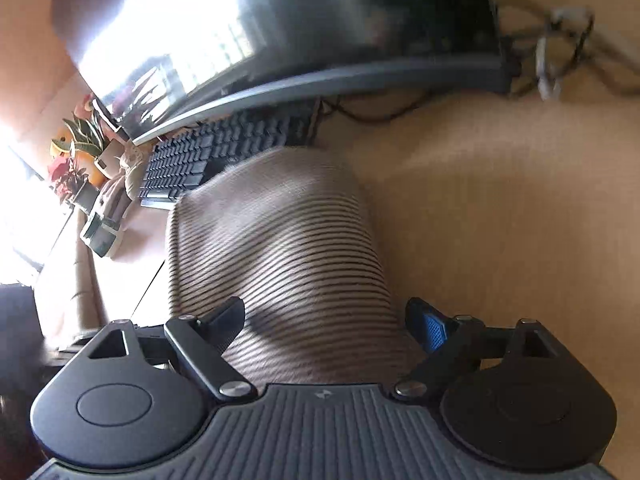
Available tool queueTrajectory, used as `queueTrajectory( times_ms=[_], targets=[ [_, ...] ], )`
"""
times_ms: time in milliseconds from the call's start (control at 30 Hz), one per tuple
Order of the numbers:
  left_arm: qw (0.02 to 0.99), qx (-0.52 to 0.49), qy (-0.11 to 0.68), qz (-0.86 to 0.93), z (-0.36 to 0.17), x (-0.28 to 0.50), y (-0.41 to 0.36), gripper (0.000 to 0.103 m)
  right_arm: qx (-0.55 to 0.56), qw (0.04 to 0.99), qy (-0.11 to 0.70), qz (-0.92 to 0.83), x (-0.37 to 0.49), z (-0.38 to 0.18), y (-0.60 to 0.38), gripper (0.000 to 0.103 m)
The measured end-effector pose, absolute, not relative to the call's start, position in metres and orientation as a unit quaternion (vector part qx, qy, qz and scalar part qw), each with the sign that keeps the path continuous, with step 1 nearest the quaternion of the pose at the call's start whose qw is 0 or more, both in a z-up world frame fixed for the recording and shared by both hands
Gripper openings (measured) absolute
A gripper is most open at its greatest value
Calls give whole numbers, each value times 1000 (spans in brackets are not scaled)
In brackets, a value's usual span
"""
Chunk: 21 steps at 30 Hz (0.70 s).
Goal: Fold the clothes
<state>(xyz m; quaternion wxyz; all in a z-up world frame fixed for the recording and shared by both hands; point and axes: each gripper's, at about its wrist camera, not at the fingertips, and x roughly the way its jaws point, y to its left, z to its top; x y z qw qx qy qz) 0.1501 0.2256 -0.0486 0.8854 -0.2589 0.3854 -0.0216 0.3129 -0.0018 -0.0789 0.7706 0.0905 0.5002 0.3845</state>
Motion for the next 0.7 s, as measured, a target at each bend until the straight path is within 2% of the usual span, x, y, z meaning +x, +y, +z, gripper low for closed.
queueTrajectory(
  times_ms=[100,133,167,267,400,433,467,533,633,700],
  targets=[
    [883,-270,384,-21,-51,148,230,60,120,753,522,382,316,-81,12,75],
    [882,-273,382,-20,-51,148,233,60,118,759,508,391,313,-70,14,62],
    [883,-274,380,-18,-51,147,236,60,119,762,490,407,309,-55,12,56],
    [884,-272,379,-19,-52,148,242,62,95,773,451,437,302,-21,13,53],
    [886,-262,380,-28,-54,150,236,63,-6,799,449,401,296,-31,24,55],
    [888,-260,379,-30,-55,150,234,63,-7,799,455,393,294,-37,21,57],
    [889,-257,379,-31,-55,150,232,64,-5,799,461,386,292,-43,17,66],
    [889,-258,378,-30,-56,151,232,65,17,793,476,380,282,-54,6,74],
    [888,-260,379,-29,-58,151,233,68,0,800,478,363,266,-70,6,75],
    [890,-254,377,-17,-56,150,228,70,-26,812,459,361,261,-73,12,80]
  ],
)
